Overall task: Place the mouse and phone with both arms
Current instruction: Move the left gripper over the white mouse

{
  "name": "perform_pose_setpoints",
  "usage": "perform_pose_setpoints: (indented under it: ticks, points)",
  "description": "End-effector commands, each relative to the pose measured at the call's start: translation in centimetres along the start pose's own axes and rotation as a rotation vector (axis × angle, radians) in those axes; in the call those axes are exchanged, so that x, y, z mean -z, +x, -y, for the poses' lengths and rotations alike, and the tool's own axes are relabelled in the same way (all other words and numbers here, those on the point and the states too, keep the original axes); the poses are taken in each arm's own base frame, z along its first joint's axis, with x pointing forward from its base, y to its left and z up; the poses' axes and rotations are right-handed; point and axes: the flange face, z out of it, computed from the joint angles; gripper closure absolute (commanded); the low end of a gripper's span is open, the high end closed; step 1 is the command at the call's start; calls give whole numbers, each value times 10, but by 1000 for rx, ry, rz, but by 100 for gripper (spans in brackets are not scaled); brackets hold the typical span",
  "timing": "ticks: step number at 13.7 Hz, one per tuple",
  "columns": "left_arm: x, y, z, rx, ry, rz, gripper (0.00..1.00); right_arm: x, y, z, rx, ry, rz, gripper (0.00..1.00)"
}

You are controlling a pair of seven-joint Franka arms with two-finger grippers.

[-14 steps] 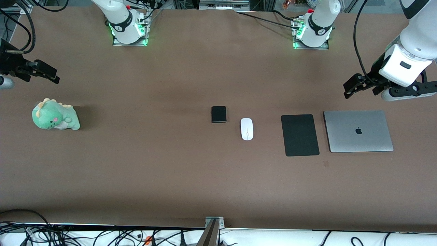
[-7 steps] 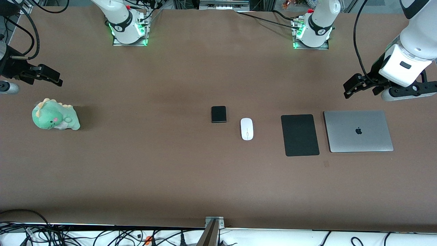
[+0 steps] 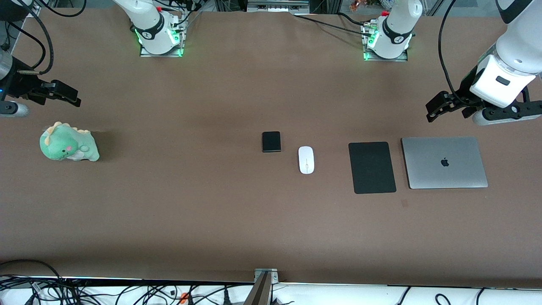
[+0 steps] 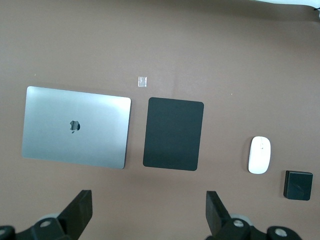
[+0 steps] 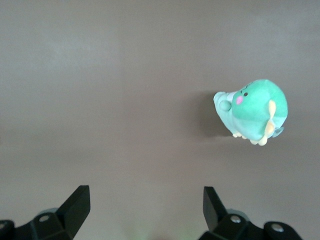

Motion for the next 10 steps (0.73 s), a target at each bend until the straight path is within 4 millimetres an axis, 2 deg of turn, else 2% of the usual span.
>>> perform_pose_setpoints:
  ticks: [1, 2, 4, 5, 7, 10]
  points:
    - [7, -3, -11, -39, 17, -2, 0, -21, 5, 7, 9, 0, 68, 0]
    - [7, -9, -26, -62, 18, 2, 0, -27, 8, 8, 10, -6, 83, 0]
    - [9, -12, -33, -77, 10, 1, 0, -33, 7, 6, -31, -8, 121, 0]
    - [8, -15, -44, -96, 14, 3, 0, -37, 4, 5, -69, -13, 154, 0]
    - [7, -15, -45, -93, 3, 8, 0, -38, 0, 8, -139, -17, 182, 0]
    - [-31, -8, -54, -119, 24, 90, 0, -38, -1, 24, -177, -19, 182, 0]
